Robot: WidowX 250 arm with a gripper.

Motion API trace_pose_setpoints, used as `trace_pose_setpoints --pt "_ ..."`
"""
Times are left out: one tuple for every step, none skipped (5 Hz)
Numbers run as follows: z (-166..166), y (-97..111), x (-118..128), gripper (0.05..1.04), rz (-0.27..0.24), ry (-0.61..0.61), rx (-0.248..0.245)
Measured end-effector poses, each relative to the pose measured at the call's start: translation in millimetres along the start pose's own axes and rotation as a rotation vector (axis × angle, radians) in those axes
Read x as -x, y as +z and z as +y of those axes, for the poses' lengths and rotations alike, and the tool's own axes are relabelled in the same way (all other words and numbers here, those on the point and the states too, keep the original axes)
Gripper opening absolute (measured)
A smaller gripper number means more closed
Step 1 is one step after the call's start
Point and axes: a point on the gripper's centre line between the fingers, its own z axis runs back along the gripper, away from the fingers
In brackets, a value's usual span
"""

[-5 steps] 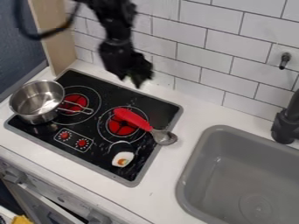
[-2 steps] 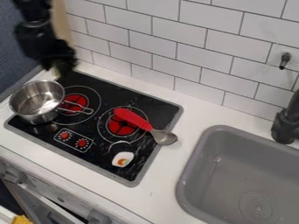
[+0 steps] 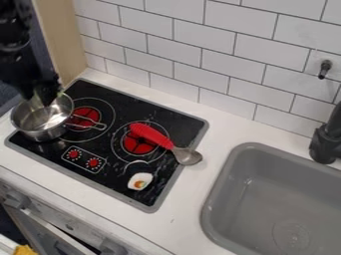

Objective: Put the green things into the silver pan

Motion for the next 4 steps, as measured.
trace_pose_setpoints --pt "-6.0 -21.9 -0.9 0.521 -0.073 -0.006 0.027" --pt "-7.8 -34.7 -4.0 0.522 -0.118 -0.011 0.026" --pt "-8.5 -40.4 -2.9 0.592 -0.152 -0.017 0.029" --pt "-6.9 -38.0 -0.4 0.897 -0.170 -0.015 0.025"
